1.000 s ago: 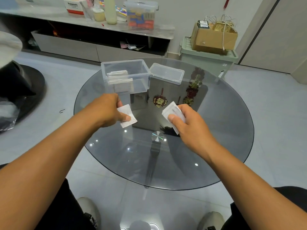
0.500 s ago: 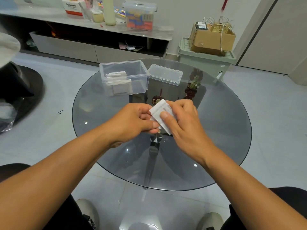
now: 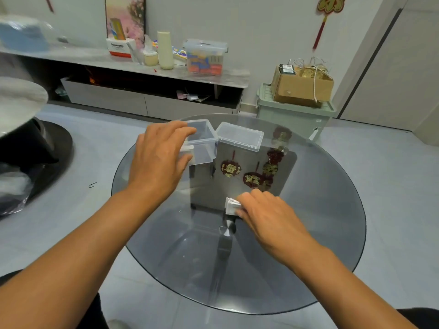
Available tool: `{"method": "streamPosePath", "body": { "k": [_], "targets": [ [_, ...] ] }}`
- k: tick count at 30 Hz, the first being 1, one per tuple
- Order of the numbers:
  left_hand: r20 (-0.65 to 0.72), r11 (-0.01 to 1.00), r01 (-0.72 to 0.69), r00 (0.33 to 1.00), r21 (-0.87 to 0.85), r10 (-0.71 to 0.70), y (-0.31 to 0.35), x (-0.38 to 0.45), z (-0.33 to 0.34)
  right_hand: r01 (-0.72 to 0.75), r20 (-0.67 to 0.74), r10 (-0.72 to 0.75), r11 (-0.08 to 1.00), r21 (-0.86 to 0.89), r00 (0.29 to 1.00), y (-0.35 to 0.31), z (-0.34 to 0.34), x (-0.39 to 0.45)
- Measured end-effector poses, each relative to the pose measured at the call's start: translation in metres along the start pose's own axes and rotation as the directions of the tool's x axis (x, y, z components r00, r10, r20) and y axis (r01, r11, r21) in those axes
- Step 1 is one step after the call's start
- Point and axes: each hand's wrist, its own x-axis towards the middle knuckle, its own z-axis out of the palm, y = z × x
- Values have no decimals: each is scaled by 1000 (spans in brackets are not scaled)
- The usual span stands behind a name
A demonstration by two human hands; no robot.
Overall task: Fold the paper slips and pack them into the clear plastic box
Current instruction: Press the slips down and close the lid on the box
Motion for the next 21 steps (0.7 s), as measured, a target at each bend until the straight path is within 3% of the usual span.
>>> {"method": "streamPosePath", "body": {
  "k": [4,7,10,16,21],
  "targets": [
    [194,994,69,977,88,-85,-18,7,8,-155,2,158,968,197,987,0,-7,-1],
    [225,994,107,969,-7,-102,-22,7,10,-224,-25,256,884,410,966,3,-8,-3],
    [260,975,179,955,-129,-141,-24,8,9,-169,-134,298,795,583,945,8,-8,-4],
    [409,948,30,906,-316,108,-8,-3,-11,-44,-305,461,606,795,833,13,-29,-2],
    [531,920,-43,806,-390,263,20,-14,-30,28,-385,504,579,815,773,9,-43,2]
  ]
}}
